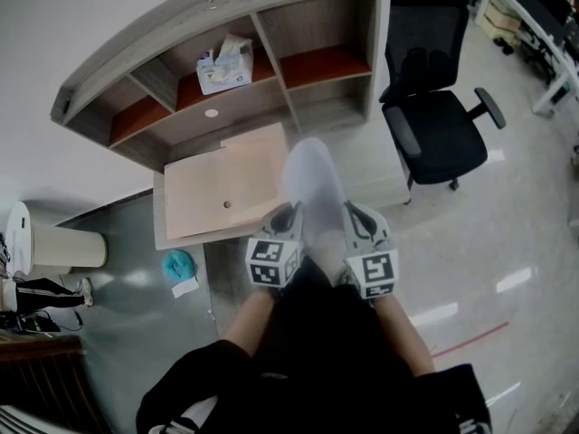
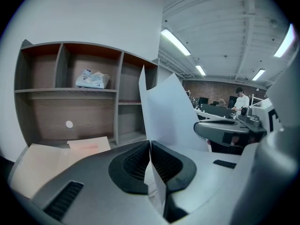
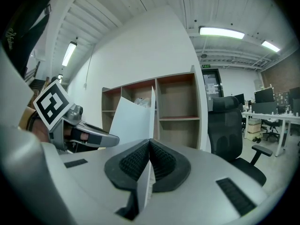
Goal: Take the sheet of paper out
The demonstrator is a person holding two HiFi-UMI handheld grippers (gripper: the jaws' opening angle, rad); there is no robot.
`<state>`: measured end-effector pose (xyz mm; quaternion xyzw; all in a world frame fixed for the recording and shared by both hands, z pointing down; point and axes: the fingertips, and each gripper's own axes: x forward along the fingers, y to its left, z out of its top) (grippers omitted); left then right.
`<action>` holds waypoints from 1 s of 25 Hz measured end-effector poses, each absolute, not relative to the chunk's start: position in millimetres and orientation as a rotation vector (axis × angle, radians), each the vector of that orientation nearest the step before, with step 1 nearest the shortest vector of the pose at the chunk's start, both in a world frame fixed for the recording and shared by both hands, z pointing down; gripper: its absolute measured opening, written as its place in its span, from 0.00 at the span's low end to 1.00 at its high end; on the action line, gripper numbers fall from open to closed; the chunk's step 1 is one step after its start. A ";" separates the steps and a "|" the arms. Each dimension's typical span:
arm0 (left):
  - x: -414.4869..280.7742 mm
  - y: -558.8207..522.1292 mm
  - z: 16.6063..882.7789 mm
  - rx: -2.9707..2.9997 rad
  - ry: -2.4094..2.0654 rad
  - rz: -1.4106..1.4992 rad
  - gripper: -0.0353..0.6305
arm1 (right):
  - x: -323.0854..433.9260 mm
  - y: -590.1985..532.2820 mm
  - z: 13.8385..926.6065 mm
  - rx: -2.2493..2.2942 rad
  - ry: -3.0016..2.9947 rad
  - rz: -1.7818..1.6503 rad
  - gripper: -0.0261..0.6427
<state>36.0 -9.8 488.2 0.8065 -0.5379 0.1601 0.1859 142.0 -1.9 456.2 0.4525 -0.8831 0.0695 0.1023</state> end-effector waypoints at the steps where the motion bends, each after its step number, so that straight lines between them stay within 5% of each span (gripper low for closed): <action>1: 35.7 -10.1 487.5 2.272 -1.517 0.448 0.13 | 141.6 -2.1 456.1 1.336 -2.608 0.205 0.06; 25: 29.0 -17.3 488.2 2.260 -1.522 0.448 0.13 | 141.2 -9.6 459.5 1.343 -2.591 0.209 0.06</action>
